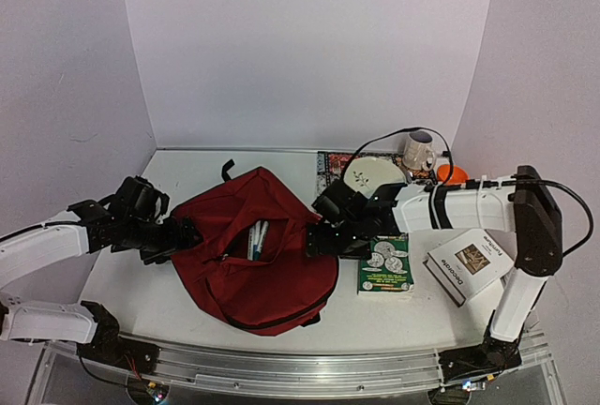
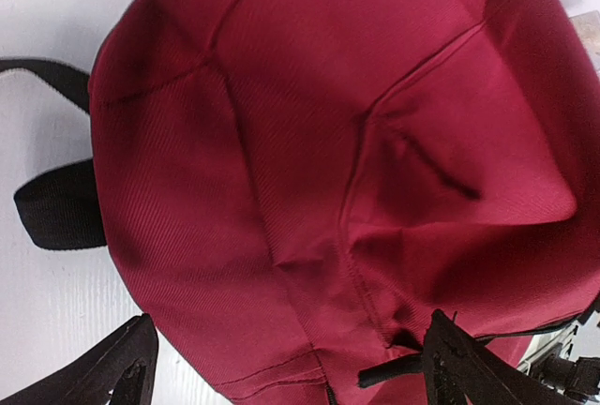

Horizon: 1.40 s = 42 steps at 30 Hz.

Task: Pack the student bag
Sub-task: Adjust the student bag at the center of the board.

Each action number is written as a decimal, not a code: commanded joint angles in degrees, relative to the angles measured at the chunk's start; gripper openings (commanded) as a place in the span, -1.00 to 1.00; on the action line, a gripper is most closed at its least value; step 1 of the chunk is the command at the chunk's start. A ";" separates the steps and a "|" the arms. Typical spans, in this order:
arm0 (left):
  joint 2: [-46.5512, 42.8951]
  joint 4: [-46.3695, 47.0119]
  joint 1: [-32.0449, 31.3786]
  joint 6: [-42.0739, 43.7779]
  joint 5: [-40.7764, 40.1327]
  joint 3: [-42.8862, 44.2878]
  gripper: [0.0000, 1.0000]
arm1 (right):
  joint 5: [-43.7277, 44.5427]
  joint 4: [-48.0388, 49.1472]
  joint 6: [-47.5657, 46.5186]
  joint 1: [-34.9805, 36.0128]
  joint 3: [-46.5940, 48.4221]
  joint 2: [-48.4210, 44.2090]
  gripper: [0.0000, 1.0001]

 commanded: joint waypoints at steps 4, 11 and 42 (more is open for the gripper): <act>0.18 5.85 0.34 -3.05 4.84 -0.57 0.98 | -5.23 1.58 -2.78 -0.68 -1.99 0.18 0.91; 1.46 8.73 0.39 -4.65 8.15 -0.65 0.94 | -9.57 3.69 -4.51 -0.70 -0.79 0.74 0.09; 4.26 10.05 0.29 -7.51 17.17 1.27 0.95 | -6.89 -20.78 -13.66 -14.48 7.59 -8.98 -0.94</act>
